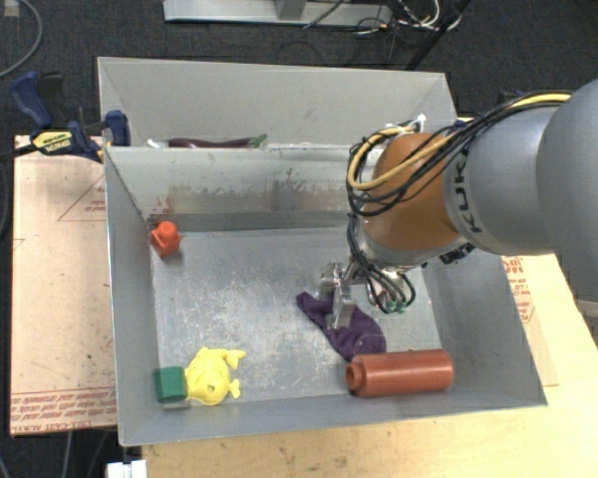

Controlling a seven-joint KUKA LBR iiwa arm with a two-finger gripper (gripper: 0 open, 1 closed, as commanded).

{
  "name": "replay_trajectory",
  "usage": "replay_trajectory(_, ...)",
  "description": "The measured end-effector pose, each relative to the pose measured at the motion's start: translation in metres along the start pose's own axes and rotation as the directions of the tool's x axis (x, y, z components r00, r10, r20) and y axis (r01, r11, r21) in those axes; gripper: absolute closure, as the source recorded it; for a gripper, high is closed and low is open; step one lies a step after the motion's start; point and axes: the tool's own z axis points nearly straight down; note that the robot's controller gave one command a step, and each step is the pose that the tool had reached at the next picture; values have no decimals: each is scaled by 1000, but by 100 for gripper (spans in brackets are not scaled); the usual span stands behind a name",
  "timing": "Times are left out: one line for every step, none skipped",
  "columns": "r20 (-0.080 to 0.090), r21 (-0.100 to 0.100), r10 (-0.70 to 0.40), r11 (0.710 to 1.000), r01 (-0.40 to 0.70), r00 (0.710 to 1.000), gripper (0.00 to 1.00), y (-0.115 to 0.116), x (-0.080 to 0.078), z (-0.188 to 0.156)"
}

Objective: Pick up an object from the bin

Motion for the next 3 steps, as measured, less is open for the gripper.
replay_trajectory(0,0,-1,1000,1,1000,100,0,0,0)
replay_trajectory(0,0,-1,1000,1,1000,100,0,0,-2)
replay_trajectory(-6,0,-1,1000,1,1000,100,0,2,-12)
